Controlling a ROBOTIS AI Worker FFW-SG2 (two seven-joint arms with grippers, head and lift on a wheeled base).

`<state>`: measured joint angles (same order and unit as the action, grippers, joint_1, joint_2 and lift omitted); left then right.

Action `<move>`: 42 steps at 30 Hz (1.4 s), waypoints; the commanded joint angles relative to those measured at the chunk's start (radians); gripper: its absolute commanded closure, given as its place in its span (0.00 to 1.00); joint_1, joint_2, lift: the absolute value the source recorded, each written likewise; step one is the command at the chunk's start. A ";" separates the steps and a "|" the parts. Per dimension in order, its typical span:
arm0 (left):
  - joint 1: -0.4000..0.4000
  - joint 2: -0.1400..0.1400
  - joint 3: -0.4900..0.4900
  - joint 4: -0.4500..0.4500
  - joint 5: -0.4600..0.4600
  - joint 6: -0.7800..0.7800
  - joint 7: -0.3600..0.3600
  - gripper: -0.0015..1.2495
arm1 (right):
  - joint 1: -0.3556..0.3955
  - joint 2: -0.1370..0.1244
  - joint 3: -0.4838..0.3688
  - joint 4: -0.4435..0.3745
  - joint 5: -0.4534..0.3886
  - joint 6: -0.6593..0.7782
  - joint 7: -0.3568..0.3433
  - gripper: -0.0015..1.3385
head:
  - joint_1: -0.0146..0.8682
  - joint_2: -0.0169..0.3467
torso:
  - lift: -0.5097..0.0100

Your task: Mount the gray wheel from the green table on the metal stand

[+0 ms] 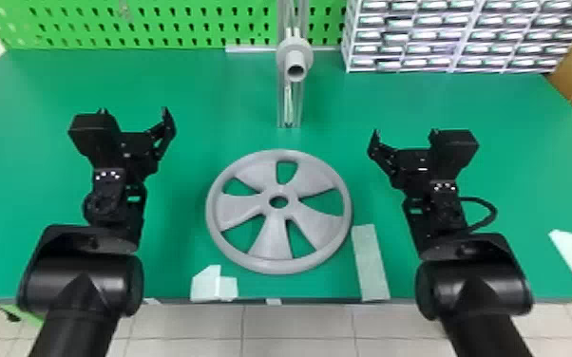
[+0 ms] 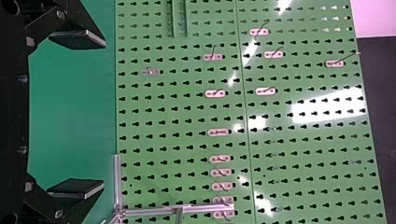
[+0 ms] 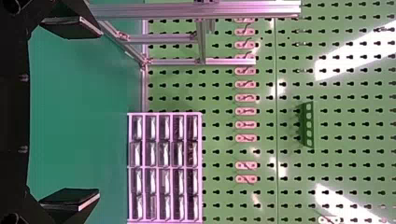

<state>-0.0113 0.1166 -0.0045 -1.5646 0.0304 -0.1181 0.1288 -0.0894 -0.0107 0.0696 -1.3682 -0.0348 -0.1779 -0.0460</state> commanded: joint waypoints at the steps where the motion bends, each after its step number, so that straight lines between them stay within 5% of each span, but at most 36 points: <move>1: 0.001 0.000 0.001 0.000 0.000 0.000 0.000 0.18 | 0.000 0.000 0.001 0.000 0.000 0.000 0.000 0.08 | 1.00 0.19 | 0.79; 25: 0.005 0.000 0.009 -0.003 -0.001 0.000 0.000 0.18 | -0.001 -0.006 0.012 -0.046 -0.013 0.081 0.000 0.08 | 1.00 0.19 | 0.79; 42: 0.008 0.000 0.018 -0.009 -0.004 0.000 0.000 0.18 | -0.104 -0.011 0.070 -0.287 -0.073 0.764 -0.075 0.08 | 1.00 0.19 | 0.79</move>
<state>-0.0039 0.1168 0.0117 -1.5715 0.0277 -0.1181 0.1287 -0.1570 -0.0245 0.1344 -1.6060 -0.0880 0.4042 -0.1139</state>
